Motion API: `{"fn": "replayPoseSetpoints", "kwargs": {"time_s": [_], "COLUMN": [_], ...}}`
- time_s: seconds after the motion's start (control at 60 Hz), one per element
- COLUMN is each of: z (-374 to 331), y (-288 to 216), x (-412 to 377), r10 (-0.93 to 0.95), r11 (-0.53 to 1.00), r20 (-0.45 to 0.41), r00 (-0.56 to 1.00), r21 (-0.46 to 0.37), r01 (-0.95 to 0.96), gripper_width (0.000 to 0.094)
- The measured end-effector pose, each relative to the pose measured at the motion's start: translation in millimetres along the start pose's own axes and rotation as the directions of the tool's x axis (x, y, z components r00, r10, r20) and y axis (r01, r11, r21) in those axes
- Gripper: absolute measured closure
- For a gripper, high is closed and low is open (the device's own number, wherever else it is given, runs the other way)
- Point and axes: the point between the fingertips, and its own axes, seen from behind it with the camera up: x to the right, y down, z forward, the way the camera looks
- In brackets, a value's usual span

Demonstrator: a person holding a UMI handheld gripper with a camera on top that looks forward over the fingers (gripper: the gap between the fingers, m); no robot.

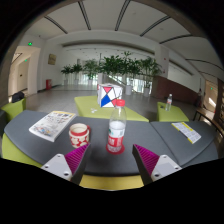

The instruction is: Pour water

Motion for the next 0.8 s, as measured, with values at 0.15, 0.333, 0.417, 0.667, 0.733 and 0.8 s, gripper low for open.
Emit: {"fn": "replayPoseSetpoints", "kwargs": {"time_s": [0.15, 0.333, 0.417, 0.667, 0.733, 0.8], "z": [-77, -138, -156, -179, -182, -184], "y": [15, 34, 39, 38, 39, 40], "x": [-10, -19, -20, -22, -21, -21], "r10": [0.005, 0.036, 0.028, 0.003, 0.013, 0.012], "r11": [1.000, 0.998, 0.999, 0.999, 0.999, 0.999], "r20": [-0.010, -0.012, -0.020, -0.013, -0.012, -0.018], "r00": [1.000, 0.999, 0.999, 1.000, 1.000, 1.000], "r21": [-0.011, -0.042, -0.043, -0.037, -0.039, -0.036], "r01": [-0.005, -0.037, -0.029, -0.003, -0.013, -0.013], "gripper_width": [0.0079, 0.0083, 0.0082, 0.0085, 0.0082, 0.0087]}}
